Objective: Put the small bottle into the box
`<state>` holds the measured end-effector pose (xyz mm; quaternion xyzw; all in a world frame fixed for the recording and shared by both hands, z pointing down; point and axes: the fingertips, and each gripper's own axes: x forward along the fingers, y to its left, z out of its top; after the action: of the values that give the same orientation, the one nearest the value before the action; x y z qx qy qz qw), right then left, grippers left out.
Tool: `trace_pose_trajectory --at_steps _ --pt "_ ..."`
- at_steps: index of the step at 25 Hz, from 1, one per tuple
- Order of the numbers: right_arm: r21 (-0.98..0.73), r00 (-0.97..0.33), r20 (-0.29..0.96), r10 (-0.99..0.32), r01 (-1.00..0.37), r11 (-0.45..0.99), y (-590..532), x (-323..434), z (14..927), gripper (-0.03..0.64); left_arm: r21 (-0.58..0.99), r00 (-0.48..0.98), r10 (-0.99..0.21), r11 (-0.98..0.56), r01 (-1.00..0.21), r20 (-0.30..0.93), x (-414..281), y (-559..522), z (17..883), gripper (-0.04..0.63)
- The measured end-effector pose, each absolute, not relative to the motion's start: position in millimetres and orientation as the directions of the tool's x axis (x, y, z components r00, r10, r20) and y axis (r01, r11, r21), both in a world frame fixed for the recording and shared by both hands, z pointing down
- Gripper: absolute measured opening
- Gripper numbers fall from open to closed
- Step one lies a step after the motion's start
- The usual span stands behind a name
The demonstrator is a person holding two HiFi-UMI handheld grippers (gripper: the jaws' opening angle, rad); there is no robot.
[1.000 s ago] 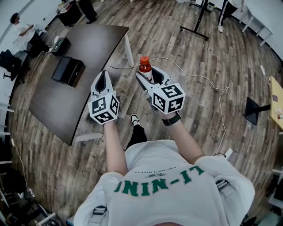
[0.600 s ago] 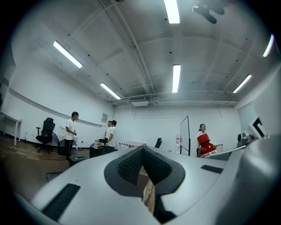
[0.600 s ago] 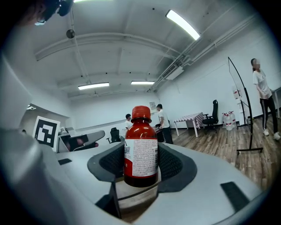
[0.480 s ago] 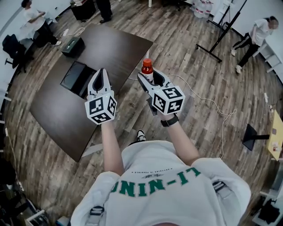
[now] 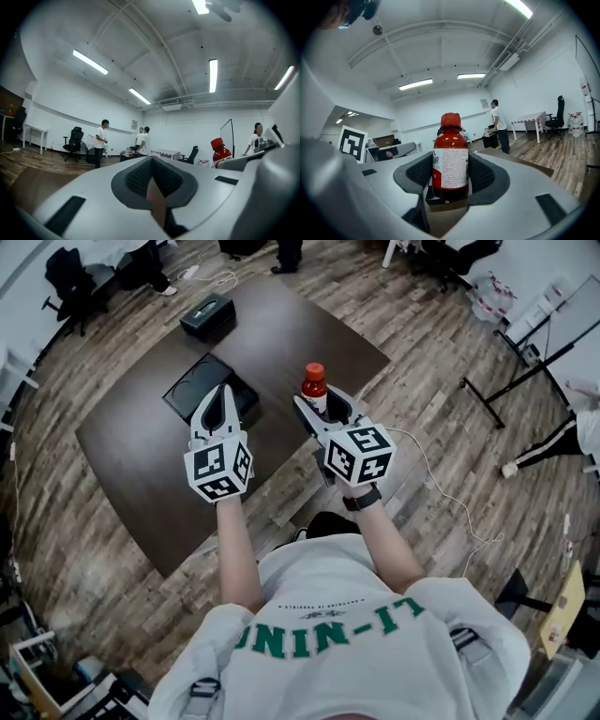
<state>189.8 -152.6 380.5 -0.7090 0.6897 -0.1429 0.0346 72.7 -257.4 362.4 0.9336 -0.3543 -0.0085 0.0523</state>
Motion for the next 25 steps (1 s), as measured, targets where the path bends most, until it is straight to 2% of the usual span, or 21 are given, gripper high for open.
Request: trace_pose_trajectory --at_steps 10,18,25 --pt "-0.24 -0.298 0.156 -0.942 -0.936 0.257 -320.2 144.1 389.7 0.232 0.107 0.528 -0.847 -0.521 -0.847 0.057 -3.7 -369.9 385.2 0.011" --pt "-0.187 -0.472 0.199 -0.859 -0.879 0.439 -427.7 122.4 398.2 0.232 0.109 0.395 -0.915 -0.385 -0.917 0.088 -18.7 -438.6 395.7 0.011" --pt "-0.174 -0.661 0.242 -0.71 -0.75 0.638 -466.3 89.2 418.7 0.232 0.101 0.316 -0.94 -0.305 -0.947 0.128 -16.6 -472.7 410.3 0.011"
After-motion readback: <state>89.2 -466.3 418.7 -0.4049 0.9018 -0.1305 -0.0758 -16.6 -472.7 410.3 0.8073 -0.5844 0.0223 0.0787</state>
